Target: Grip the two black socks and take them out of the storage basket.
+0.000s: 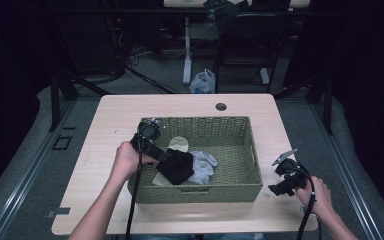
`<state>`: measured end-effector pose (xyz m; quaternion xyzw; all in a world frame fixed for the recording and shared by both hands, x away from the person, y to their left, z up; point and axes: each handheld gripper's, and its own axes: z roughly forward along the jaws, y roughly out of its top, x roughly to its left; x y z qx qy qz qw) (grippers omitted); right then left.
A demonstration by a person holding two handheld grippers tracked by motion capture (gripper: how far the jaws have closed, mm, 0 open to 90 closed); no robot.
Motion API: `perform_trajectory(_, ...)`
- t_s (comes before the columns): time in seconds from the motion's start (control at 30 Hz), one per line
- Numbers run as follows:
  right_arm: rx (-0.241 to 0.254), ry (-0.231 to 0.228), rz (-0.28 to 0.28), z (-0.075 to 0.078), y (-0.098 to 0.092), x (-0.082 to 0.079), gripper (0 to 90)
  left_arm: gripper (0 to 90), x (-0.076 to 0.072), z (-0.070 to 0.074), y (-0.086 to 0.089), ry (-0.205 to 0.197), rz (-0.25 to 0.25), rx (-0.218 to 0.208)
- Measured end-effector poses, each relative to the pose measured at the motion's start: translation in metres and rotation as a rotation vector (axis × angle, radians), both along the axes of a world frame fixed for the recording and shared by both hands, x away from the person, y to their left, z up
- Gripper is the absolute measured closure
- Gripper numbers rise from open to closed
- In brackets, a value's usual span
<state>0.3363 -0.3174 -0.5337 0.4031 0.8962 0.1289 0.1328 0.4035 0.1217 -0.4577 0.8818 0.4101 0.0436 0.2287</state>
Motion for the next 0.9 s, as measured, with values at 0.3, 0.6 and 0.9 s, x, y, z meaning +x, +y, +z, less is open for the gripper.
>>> perform_trajectory(0.3, -0.004, 0.004, 0.004, 0.001, 0.000, 0.000, 15.1, 36.1, 0.007, -0.018, -0.007, 0.021, 0.006, 0.007)
perform_trajectory(0.6, -0.005, 0.000, 0.004, 0.001, 0.000, 0.000, 15.1, 67.2, 0.003, -0.030, -0.015, 0.006, -0.016, 0.024)
perform_trajectory(0.9, -0.002, 0.001, 0.011, 0.001, 0.000, 0.000, 15.1, 84.7, -0.010, -0.017, -0.016, -0.039, -0.042, 0.032)
